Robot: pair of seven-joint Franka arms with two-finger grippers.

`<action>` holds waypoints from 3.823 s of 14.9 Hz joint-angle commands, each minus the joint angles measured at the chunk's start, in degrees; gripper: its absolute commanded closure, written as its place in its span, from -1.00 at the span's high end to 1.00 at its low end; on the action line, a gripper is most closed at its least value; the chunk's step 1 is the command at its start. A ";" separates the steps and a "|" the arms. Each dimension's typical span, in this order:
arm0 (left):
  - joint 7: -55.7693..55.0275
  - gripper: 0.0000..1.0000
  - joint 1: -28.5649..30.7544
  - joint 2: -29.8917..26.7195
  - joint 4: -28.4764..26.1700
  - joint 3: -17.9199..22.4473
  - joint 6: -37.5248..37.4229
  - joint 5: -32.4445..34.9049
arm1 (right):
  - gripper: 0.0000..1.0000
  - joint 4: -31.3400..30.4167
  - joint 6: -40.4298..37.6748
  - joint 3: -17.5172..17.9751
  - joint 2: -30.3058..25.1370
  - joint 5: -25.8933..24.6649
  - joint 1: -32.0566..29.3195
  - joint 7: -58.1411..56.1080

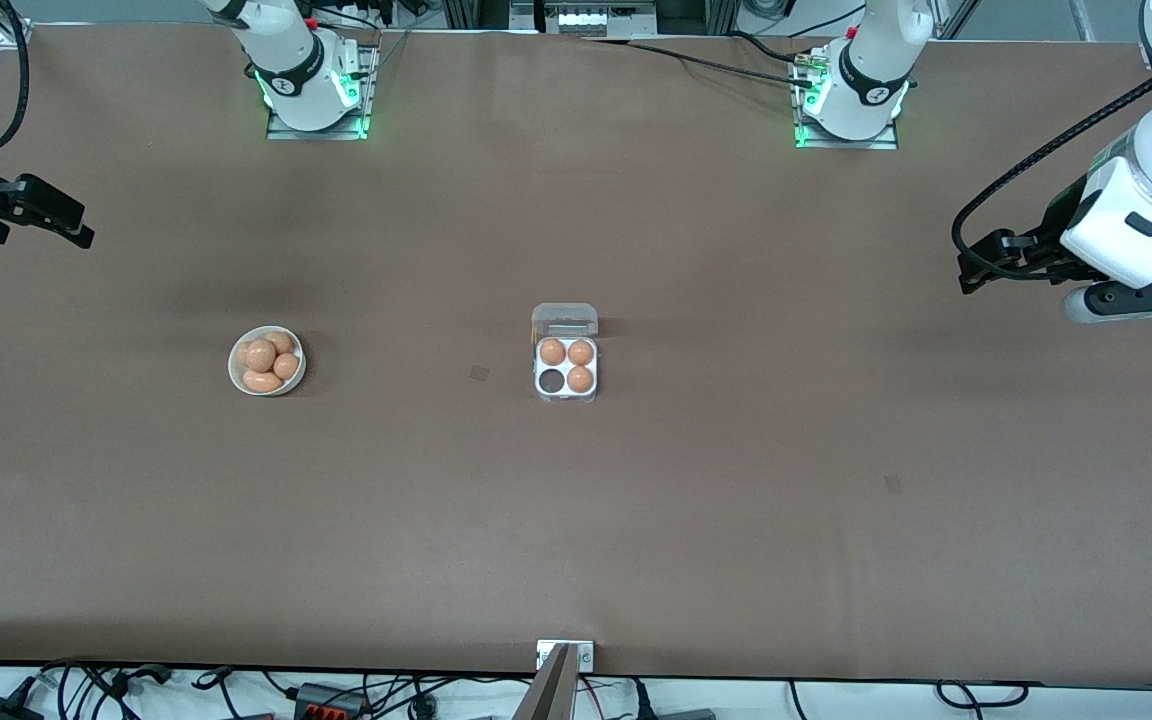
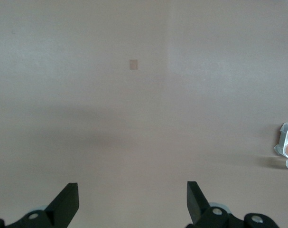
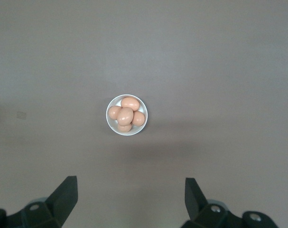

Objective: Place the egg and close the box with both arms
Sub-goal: 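Move the right gripper over the white bowl of eggs, then lower the right gripper and grasp one brown egg from the bowl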

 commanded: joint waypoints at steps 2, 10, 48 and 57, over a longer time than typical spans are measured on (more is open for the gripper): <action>0.92 1.00 0.45 0.01 0.73 0.02 -0.09 -0.94 | 1.00 -1.67 0.01 0.16 -1.65 -0.81 0.13 0.58; 0.92 1.00 0.36 0.01 0.73 0.02 -0.09 -0.94 | 1.00 -2.02 0.44 0.16 5.99 -0.81 1.18 1.10; 1.01 1.00 0.45 0.01 0.73 0.02 0.26 -0.94 | -0.23 -1.41 12.40 0.16 35.00 10.80 1.71 1.72; 1.01 1.00 0.45 0.01 0.73 0.02 0.26 -0.94 | -0.68 0.87 10.56 0.16 34.56 10.09 1.80 0.22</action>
